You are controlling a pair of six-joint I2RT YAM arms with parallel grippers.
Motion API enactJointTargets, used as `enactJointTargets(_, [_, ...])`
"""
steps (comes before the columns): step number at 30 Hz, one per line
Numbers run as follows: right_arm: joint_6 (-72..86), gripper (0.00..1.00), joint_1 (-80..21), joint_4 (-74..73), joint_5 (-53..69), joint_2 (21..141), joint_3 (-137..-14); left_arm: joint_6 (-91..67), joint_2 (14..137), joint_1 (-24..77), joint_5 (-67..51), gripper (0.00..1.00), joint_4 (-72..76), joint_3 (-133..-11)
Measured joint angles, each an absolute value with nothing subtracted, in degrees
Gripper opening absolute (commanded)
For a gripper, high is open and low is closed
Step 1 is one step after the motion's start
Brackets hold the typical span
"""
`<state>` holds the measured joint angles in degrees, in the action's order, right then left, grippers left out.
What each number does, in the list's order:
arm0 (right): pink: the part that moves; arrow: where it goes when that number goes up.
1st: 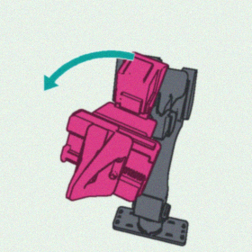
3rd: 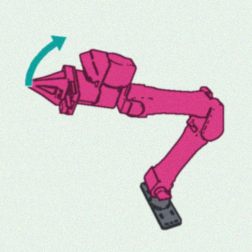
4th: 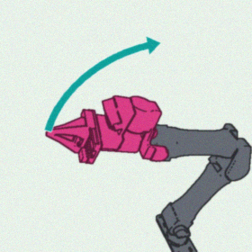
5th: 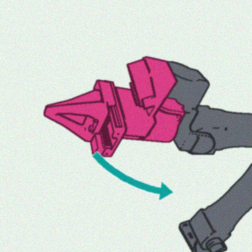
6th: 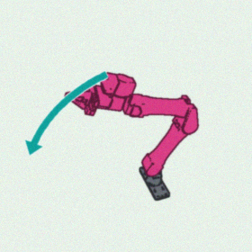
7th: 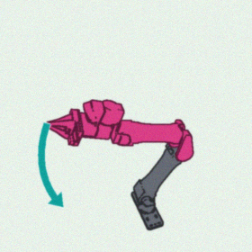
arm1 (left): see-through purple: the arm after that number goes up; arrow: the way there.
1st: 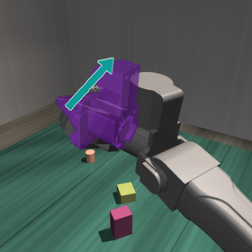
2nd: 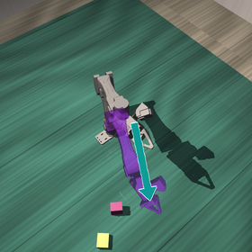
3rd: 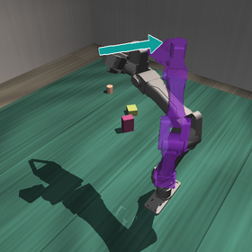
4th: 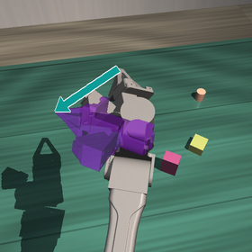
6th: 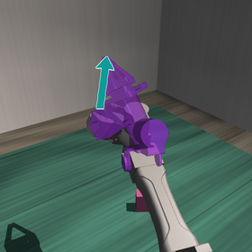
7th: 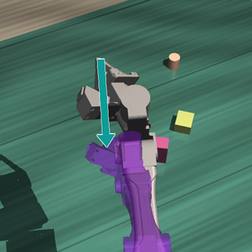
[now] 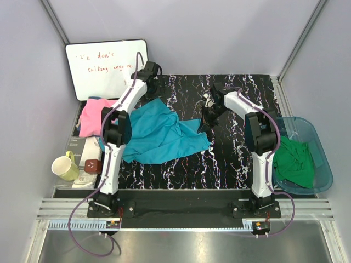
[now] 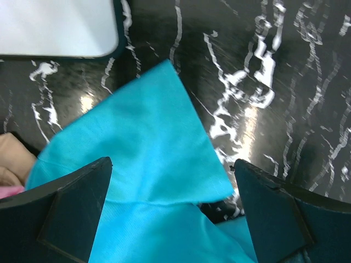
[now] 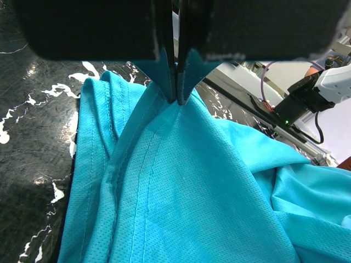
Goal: Fold and stack the t-shirts
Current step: Flatten out the tshirt
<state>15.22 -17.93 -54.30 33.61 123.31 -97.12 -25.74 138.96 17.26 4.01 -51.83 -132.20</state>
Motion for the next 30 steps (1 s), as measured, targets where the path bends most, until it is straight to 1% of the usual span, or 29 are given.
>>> enactJointTargets(8, [15.2, 0.0, -17.93, -54.3, 33.1, 123.31, -97.12, -25.26, 143.33, 15.77, 4.8, 0.98, -52.62, -133.73])
enactJointTargets(10, [15.22, 0.0, -17.93, -54.3, 32.82, 123.31, -97.17, -25.26, 144.97, 15.73, 4.78, 0.96, -53.19, -134.21])
enactJointTargets(11, [15.22, 0.0, -17.91, -54.33, 32.58, 123.31, -97.19, -25.26, 145.82, 15.73, 4.75, 0.92, -53.47, -134.56])
enactJointTargets(12, [15.22, 0.0, -17.89, -54.33, 32.49, 123.31, -97.27, -24.93, 146.61, 15.81, 5.23, 0.82, -53.82, -135.15])
enactJointTargets(14, [15.22, 0.0, -17.87, -54.33, 32.32, 123.31, -97.49, -24.97, 147.0, 15.94, 5.15, 0.6, -54.19, -136.53])
enactJointTargets(15, [15.22, 0.0, -17.85, -54.3, 32.21, 123.28, -97.58, -25.15, 147.28, 15.97, 5.13, 0.27, -54.28, -137.21])
enactJointTargets(16, [15.22, 0.0, -17.85, -54.33, 32.1, 123.28, -97.71, -25.02, 147.7, 16.01, 5.13, 0.12, -54.39, -137.97])
enactJointTargets(17, [15.22, 0.0, -17.82, -54.33, 32.01, 123.28, -97.8, -24.91, 148.22, 16.01, 5.02, 0.0, -54.43, -138.58])
enactJointTargets(25, [15.22, 0.0, -17.41, -54.41, 30.65, 123.09, -98.15, -25.5, 147.55, 15.77, 5.48, 0.0, -54.61, -138.32])
enactJointTargets(30, [15.03, 0.0, -16.97, -54.98, 27.83, 122.45, -102.0, -25.45, 139.24, 13.65, 6.46, 0.0, -54.3, -135.9])
